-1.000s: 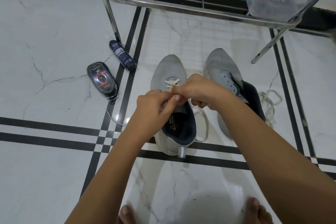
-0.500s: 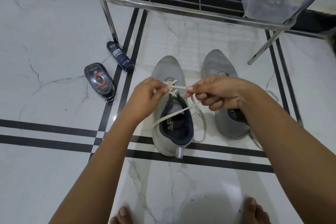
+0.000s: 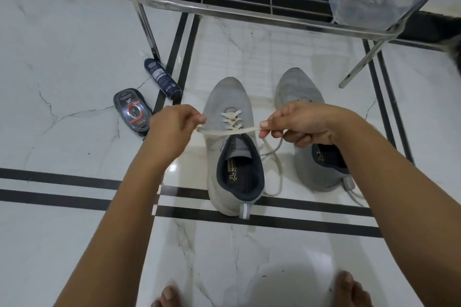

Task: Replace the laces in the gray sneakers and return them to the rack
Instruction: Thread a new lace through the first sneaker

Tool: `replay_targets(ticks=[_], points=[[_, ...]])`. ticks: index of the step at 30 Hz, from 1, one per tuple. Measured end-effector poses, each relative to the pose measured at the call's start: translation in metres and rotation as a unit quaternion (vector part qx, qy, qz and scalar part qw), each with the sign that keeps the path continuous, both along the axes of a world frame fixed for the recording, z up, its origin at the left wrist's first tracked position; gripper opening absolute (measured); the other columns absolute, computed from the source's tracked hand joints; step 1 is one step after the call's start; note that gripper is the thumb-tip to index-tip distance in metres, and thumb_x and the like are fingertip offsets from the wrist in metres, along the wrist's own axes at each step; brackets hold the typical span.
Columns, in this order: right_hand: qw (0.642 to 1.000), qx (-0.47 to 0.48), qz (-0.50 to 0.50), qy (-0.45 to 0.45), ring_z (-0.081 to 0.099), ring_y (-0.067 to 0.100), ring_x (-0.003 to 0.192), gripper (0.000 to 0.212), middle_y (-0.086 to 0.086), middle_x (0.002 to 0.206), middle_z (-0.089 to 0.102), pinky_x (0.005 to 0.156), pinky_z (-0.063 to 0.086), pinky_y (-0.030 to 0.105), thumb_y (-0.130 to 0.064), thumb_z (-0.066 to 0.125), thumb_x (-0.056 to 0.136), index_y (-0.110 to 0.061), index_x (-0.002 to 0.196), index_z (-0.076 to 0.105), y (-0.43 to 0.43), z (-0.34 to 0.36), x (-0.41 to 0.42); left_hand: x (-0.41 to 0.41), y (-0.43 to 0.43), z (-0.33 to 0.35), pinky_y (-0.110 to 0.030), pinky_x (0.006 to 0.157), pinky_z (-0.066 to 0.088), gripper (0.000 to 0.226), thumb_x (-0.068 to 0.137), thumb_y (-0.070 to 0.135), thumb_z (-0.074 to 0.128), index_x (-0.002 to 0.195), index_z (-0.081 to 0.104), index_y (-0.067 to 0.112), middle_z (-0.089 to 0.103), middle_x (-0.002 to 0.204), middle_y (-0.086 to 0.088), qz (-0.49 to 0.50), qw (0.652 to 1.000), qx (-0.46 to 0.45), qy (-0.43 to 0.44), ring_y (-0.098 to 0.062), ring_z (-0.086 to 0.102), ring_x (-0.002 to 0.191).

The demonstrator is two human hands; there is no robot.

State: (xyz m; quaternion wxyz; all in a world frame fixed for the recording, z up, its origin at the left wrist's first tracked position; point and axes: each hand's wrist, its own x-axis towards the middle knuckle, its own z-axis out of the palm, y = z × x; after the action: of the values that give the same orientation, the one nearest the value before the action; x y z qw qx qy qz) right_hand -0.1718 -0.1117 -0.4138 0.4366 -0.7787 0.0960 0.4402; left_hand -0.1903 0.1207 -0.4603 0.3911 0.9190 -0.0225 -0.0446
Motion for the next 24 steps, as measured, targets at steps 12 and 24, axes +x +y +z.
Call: replay_targets(ticks=[12, 24], points=[[0.999, -0.033, -0.004, -0.017, 0.025, 0.004, 0.038, 0.019, -0.005, 0.065, 0.053, 0.037, 0.018, 0.015, -0.026, 0.058, 0.092, -0.015, 0.084, 0.072, -0.003, -0.003, 0.001, 0.010, 0.014, -0.012, -0.045, 0.101, 0.029, 0.028, 0.094, 0.032, 0.051, 0.109, 0.068, 0.016, 0.065, 0.112, -0.008, 0.047, 0.981, 0.186, 0.022, -0.031, 0.050, 0.113], [0.994, -0.016, -0.062, -0.091, 0.034, 0.008, 0.044, 0.022, -0.001, 0.069, 0.060, 0.039, 0.025, 0.017, -0.035, 0.071, 0.079, -0.014, 0.073, 0.066, 0.020, -0.007, -0.006, -0.017, -0.045, 0.004, -0.005, 0.073, 0.040, 0.014, 0.086, 0.017, 0.065, 0.098, 0.071, 0.013, 0.064, 0.091, 0.005, -0.019, 0.992, -0.122, 0.015, 0.002, 0.057, 0.082]])
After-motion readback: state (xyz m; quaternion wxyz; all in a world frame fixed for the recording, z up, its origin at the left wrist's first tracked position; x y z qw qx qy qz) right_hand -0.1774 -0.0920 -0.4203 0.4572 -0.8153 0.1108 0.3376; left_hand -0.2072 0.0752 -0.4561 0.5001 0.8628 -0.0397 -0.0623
